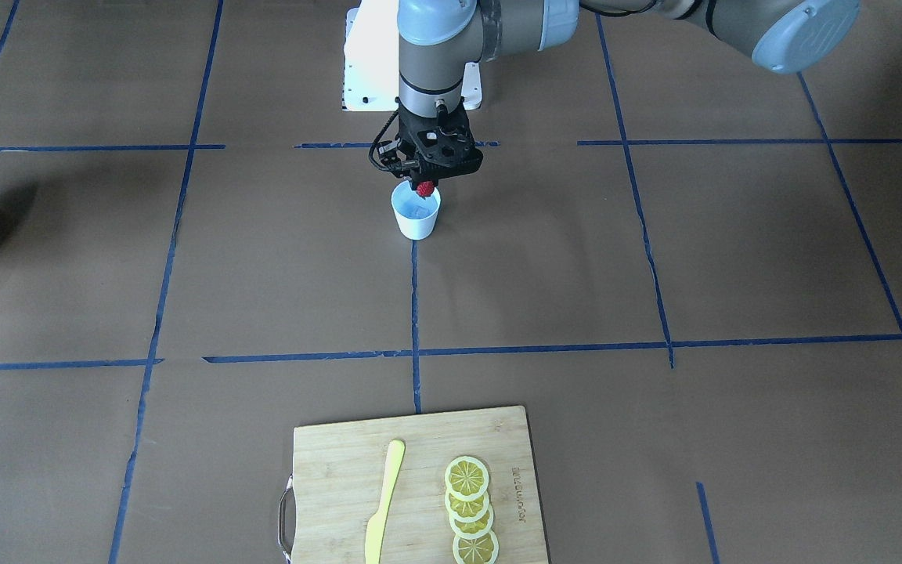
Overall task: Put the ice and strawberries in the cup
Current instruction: 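Open the left gripper to drop the strawberry into the cup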
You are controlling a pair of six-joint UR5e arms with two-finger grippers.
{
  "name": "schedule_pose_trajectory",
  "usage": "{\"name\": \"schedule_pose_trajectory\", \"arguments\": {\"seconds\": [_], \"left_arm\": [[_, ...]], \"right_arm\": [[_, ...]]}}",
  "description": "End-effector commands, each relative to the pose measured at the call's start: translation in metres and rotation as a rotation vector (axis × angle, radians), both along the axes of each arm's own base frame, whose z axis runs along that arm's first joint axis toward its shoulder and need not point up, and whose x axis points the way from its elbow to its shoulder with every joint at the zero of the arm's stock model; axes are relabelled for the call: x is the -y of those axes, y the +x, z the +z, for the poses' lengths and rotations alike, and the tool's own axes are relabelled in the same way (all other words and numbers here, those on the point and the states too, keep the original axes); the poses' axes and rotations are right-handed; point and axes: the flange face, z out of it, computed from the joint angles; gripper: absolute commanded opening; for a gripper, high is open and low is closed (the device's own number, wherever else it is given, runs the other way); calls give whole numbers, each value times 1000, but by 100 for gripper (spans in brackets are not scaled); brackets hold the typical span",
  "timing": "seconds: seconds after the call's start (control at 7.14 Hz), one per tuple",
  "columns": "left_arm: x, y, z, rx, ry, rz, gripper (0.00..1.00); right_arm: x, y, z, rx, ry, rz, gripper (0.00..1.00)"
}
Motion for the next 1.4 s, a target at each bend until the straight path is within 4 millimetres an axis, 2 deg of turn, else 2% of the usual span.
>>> {"name": "schedule_pose_trajectory", "arguments": {"seconds": [0.0,0.56,0.84,0.98,1.12,1.26], "left_arm": [[-1,-1,-1,-4,2,1,99],[-2,-4,-2,-9,3,0,100],[3,-10,1,-1,8,-6,100],[31,-47,18,8,2,-55,100],[40,-91,52,14,49,2,100],[64,-145,78,18,66,39,100]], "right_arm": [[0,0,1,0,-2,1,100],[0,0,-1,0,1,1,100],[3,0,9,-1,-5,-13,100],[5,13,29,-5,-2,-33,100],[4,28,49,7,-10,-40,100],[-4,38,73,21,-16,-41,100]]}}
